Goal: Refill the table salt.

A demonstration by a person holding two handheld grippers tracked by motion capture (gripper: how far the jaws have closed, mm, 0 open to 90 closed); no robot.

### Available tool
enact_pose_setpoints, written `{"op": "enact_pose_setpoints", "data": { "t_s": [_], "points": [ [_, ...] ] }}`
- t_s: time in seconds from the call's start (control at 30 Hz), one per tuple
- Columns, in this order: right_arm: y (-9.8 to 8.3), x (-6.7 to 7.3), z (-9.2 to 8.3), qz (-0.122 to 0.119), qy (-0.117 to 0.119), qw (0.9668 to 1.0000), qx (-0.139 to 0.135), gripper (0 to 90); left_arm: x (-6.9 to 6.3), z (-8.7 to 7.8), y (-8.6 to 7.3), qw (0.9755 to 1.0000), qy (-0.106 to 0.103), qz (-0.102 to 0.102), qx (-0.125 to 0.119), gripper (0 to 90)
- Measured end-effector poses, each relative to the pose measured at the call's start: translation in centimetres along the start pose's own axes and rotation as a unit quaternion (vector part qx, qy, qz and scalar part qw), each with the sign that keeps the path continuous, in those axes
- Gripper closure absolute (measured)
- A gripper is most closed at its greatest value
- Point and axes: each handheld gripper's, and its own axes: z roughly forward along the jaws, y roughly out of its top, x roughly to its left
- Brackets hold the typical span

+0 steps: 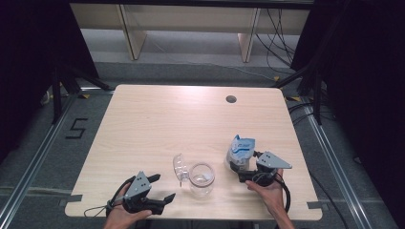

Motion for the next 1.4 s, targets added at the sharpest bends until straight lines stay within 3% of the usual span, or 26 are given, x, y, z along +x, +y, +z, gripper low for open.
{"op": "enact_pose_setpoints", "data": {
  "t_s": [0.03, 0.07, 0.1, 0.13, 0.27, 0.33, 0.37, 0.43, 0.47, 0.53, 0.63, 0.67, 0.7, 0.77, 0.9, 0.93, 1.0, 1.03, 1.07, 1.17, 1.2, 1.33, 1.37, 1.4],
  "points": [
    [0.0, -0.1, 0.1, -0.001, 0.003, 1.0000, 0.006, 15.5, 0.0, 0.0, 0.0, 1.0000, 0.000, 0.000, 0.000, 15.3],
    [-0.1, -0.1, 0.3, -0.005, -0.007, 0.9999, -0.010, 15.5, 0.0, 0.0, 0.0, 1.0000, -0.001, 0.000, 0.000, 15.3],
    [-0.1, 0.0, 0.3, 0.008, 0.008, 0.9999, 0.002, 15.5, 0.0, 0.0, 0.0, 1.0000, -0.001, 0.000, 0.001, 15.3],
    [-0.1, -0.1, 0.3, 0.002, -0.002, 1.0000, 0.001, 15.5, 0.0, 0.0, 0.0, 1.0000, 0.000, 0.003, 0.000, 15.3],
    [-0.3, -0.2, 0.9, -0.010, 0.002, 1.0000, -0.001, 15.5, 0.0, 0.0, 0.0, 1.0000, 0.000, 0.003, -0.001, 15.3],
    [-0.3, -0.1, 1.0, -0.004, 0.001, 1.0000, 0.004, 15.5, 0.1, -0.1, 0.0, 1.0000, 0.000, 0.005, 0.001, 15.3],
    [-0.3, -0.3, 1.2, -0.020, 0.001, 0.9998, -0.002, 15.5, 0.0, -0.1, 0.0, 1.0000, 0.003, 0.005, -0.001, 15.3],
    [-0.4, 0.2, 1.2, 0.006, 0.003, 0.9999, 0.009, 15.5, 0.1, -0.1, 0.0, 1.0000, 0.001, 0.003, -0.003, 15.3],
    [-0.3, 0.0, 1.3, -0.008, 0.006, 0.9999, 0.005, 15.5, 0.1, -0.1, 0.0, 1.0000, 0.001, 0.006, -0.002, 15.3],
    [-0.4, 0.2, 1.5, 0.001, 0.006, 1.0000, -0.004, 15.5, 0.1, -0.1, 0.0, 1.0000, 0.001, 0.005, -0.002, 15.3],
    [-0.4, -0.1, 1.6, -0.001, 0.013, 0.9999, 0.007, 15.5, 0.0, 0.0, 0.0, 1.0000, 0.000, 0.003, -0.004, 15.3],
    [-0.5, 0.0, 1.8, -0.001, 0.010, 0.9999, -0.005, 15.5, 0.0, 0.0, 0.0, 1.0000, 0.000, 0.005, -0.004, 15.3],
    [-0.5, 0.1, 1.7, 0.005, 0.015, 0.9998, 0.009, 15.6, 0.0, 0.0, 0.0, 1.0000, 0.000, 0.005, -0.004, 15.3],
    [-0.6, 0.1, 1.9, 0.008, 0.013, 0.9999, 0.003, 15.6, 0.1, -0.1, 0.0, 1.0000, 0.001, 0.005, -0.002, 15.3],
    [-0.5, 0.0, 1.9, -0.001, 0.013, 0.9998, 0.016, 15.8, 0.0, 0.0, 0.0, 1.0000, 0.000, 0.007, -0.004, 15.3],
    [-0.6, 0.0, 2.0, -0.001, 0.005, 1.0000, 0.000, 15.9, 0.0, 0.0, 0.0, 1.0000, 0.000, 0.007, -0.004, 15.3],
    [-0.6, 0.0, 2.0, 0.007, 0.004, 1.0000, 0.001, 15.9, 0.0, 0.0, -0.1, 1.0000, 0.000, 0.000, -0.002, 15.3],
    [-0.5, -0.2, 2.0, -0.002, 0.021, 0.9998, 0.006, 16.0, -0.1, 0.0, -0.1, 1.0000, 0.001, 0.002, -0.001, 15.3],
    [-0.5, -0.2, 2.1, 0.005, 0.019, 0.9998, 0.005, 16.6, -0.1, -0.1, -0.1, 1.0000, 0.003, 0.002, 0.001, 15.3],
    [-0.5, -0.3, 2.1, -0.005, 0.019, 0.9998, 0.007, 18.1, -0.1, -0.1, -0.1, 1.0000, 0.003, 0.002, 0.001, 15.3],
    [-0.5, -0.1, 2.0, 0.010, 0.018, 0.9998, 0.010, 18.6, -0.1, -0.1, -0.1, 1.0000, 0.003, 0.002, 0.001, 15.3],
    [-0.5, 0.0, 2.1, 0.006, 0.009, 0.9999, 0.008, 21.1, -0.1, -0.1, 0.0, 1.0000, 0.002, 0.006, 0.002, 15.3],
    [-0.4, -0.5, 2.3, -0.021, 0.013, 0.9997, -0.005, 21.7, 0.0, -0.1, 0.0, 0.9999, 0.001, 0.013, 0.002, 15.3],
    [-0.4, -0.5, 2.3, -0.021, 0.013, 0.9997, -0.005, 21.7, 0.0, -0.1, 0.0, 0.9999, 0.001, 0.013, 0.002, 15.3]
  ]
}}
